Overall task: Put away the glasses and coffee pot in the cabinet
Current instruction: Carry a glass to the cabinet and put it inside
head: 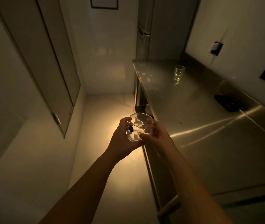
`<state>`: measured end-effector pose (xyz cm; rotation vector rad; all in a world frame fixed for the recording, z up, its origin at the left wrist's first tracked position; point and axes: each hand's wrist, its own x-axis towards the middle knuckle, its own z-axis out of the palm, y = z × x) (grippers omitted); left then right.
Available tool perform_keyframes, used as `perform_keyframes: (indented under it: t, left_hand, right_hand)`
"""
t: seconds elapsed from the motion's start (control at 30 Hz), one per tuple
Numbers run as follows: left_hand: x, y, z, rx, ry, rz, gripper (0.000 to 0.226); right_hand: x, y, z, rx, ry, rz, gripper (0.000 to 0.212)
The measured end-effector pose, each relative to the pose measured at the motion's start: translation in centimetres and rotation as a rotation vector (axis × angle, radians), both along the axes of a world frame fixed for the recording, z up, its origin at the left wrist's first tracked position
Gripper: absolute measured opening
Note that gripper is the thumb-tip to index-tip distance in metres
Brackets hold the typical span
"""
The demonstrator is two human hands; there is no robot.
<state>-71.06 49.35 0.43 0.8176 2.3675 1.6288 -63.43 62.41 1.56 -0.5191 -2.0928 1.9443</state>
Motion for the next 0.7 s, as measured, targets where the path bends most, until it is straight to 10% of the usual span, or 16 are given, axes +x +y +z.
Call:
perform_keyframes:
  t: [0.7]
  left_hand:
    - [-32.8, -3.4, -1.7, 0.030, -0.078, 0.198, 0.085]
  right_hand:
    - [-36.0, -2.5, -2.3, -0.029, -0.009, 0.159, 0.069]
